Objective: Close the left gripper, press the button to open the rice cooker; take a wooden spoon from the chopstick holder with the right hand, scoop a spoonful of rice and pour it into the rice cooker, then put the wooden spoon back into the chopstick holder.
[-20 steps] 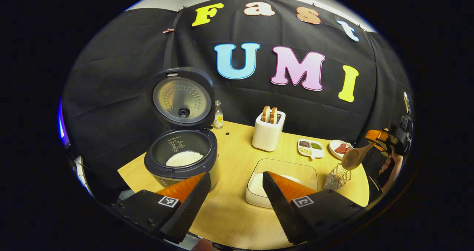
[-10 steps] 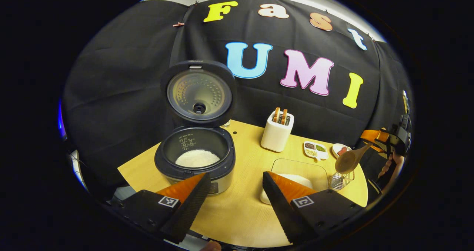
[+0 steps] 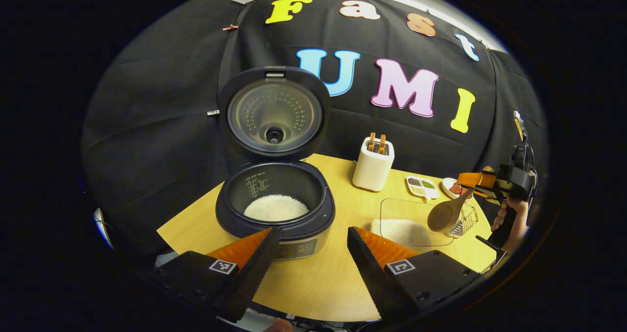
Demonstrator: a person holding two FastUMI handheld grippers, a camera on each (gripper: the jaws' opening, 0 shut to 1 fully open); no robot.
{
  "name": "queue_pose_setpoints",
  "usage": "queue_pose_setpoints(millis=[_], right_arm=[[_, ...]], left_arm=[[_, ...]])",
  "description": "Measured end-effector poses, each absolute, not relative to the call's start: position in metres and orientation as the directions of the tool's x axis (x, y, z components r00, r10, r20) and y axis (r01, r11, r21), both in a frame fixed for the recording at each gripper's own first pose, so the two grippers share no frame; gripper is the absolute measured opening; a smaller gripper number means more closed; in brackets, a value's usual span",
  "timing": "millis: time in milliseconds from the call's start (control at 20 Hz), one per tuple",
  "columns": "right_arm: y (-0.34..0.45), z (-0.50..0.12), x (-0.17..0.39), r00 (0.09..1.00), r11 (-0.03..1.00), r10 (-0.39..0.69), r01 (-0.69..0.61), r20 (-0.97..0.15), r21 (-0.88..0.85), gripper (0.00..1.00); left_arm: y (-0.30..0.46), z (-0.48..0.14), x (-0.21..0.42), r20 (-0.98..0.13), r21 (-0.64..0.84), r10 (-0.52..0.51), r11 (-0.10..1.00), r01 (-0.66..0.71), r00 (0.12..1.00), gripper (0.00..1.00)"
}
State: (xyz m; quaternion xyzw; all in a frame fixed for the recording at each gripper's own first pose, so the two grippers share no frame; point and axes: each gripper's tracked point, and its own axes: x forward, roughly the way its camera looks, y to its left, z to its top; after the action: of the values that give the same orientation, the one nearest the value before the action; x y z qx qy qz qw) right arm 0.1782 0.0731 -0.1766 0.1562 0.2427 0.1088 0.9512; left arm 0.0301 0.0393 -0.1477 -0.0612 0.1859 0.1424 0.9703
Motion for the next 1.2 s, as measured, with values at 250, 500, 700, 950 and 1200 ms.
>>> queue_pose_setpoints(millis=[250, 500, 700, 950, 1200], right_arm=[[0.076, -0.213, 0.185, 0.857, 0.956, 0.233, -0.115, -0.459, 0.271, 0.19], [0.085, -0.229, 0.188, 0.871, 0.971, 0.209, -0.131, -0.445, 0.199, 0.19], [0.107, -0.245, 0.179, 0.854, 0.968, 0.233, -0.159, -0.466, 0.193, 0.19], [0.127, -0.249, 0.165, 0.830, 0.957, 0.259, -0.151, -0.493, 0.249, 0.19], [0.155, -0.250, 0.154, 0.787, 0.932, 0.293, -0.107, -0.543, 0.347, 0.19]], left_arm=[[0.052, -0.171, 0.032, -0.420, -0.078, 0.233, 0.954, -0.290, 0.877, 0.95], [0.060, -0.183, 0.038, -0.438, -0.083, 0.215, 0.957, -0.277, 0.873, 0.95], [0.068, -0.186, 0.040, -0.439, -0.097, 0.215, 0.954, -0.284, 0.873, 0.95], [0.079, -0.191, 0.034, -0.448, -0.119, 0.227, 0.944, -0.309, 0.865, 0.95], [0.091, -0.194, 0.024, -0.456, -0.130, 0.235, 0.936, -0.326, 0.858, 0.95]])
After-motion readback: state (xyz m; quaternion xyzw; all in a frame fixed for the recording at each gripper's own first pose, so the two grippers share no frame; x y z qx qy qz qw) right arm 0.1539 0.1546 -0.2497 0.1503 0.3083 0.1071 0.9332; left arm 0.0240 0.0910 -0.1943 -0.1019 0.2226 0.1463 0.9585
